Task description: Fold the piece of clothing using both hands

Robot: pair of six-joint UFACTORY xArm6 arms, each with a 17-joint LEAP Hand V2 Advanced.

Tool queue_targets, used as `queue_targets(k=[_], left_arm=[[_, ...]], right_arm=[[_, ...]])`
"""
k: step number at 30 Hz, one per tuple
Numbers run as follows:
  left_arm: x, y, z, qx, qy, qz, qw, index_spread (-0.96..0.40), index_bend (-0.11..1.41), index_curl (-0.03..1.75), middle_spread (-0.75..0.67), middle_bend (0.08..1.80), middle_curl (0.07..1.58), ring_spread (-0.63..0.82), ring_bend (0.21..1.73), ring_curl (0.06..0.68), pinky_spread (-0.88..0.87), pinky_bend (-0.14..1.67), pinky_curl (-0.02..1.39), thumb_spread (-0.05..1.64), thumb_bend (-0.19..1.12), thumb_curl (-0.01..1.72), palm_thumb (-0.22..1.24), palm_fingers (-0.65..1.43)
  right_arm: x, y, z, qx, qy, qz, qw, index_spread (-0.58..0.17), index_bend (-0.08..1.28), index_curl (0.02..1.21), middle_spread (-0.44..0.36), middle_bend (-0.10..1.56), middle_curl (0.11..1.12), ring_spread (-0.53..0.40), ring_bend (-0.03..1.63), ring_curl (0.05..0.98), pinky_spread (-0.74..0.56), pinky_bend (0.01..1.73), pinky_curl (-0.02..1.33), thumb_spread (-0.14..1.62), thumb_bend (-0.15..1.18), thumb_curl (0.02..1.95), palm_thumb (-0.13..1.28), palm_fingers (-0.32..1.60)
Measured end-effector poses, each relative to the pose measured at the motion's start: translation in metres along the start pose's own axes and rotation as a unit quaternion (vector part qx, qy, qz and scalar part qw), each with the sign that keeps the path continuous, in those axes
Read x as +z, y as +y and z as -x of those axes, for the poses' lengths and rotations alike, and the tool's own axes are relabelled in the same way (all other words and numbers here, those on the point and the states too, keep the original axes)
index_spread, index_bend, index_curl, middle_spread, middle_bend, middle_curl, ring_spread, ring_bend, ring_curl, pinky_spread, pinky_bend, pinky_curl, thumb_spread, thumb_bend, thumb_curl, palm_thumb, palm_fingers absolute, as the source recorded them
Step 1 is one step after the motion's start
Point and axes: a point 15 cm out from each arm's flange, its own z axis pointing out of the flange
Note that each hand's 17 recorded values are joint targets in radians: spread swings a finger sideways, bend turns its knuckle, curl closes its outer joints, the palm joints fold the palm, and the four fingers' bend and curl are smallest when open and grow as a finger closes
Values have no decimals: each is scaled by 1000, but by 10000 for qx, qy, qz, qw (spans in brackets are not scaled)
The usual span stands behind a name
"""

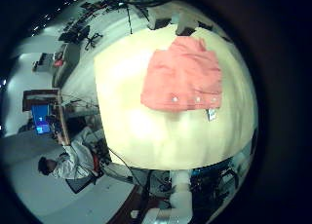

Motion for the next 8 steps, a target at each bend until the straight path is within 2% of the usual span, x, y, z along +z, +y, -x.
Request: queue_targets(k=[4, 8], left_arm=[[10, 18, 8, -222, 70, 64, 9997, 88, 178, 334, 258, 183, 299, 486, 441, 226, 482, 226, 324, 1280, -14, 294, 478, 51], [16, 19, 11, -346, 169, 68, 9992, 85, 177, 337, 251, 183, 298, 480, 439, 225, 478, 222, 324, 1274, -13, 297, 477, 58]], right_arm=[[30, 9, 1, 31, -64, 206, 9998, -326, 183, 343, 64, 186, 325, 236, 186, 210, 358, 201, 315, 1359, -18, 347, 635, 120], [42, 4, 2, 90, -131, 232, 9996, -328, 183, 342, 63, 187, 324, 236, 187, 210, 358, 200, 319, 1370, -13, 334, 619, 120]])
